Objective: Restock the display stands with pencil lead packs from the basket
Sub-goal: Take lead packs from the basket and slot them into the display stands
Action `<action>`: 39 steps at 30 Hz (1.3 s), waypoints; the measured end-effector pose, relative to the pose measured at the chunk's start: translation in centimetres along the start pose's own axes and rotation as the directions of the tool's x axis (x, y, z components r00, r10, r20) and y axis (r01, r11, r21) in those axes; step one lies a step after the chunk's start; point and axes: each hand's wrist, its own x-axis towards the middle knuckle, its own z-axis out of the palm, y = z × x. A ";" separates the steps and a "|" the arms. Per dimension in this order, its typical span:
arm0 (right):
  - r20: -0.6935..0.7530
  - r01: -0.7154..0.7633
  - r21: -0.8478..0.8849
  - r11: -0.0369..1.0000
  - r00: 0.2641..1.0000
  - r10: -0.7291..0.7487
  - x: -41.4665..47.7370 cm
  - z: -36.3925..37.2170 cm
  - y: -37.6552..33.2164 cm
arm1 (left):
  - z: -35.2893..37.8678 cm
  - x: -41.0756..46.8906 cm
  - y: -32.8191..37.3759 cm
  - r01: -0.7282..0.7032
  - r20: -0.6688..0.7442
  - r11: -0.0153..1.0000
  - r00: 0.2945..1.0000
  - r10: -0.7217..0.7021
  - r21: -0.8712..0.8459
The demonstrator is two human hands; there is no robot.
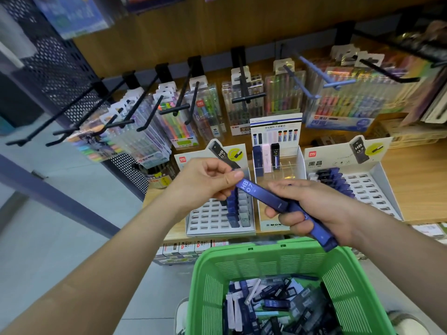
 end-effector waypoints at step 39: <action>-0.263 0.014 0.091 0.996 0.965 0.010 1.6 -0.7 1.2 | -5.5 5.7 -10.0 0.109 -0.273 0.473 0.916 0.293 0.874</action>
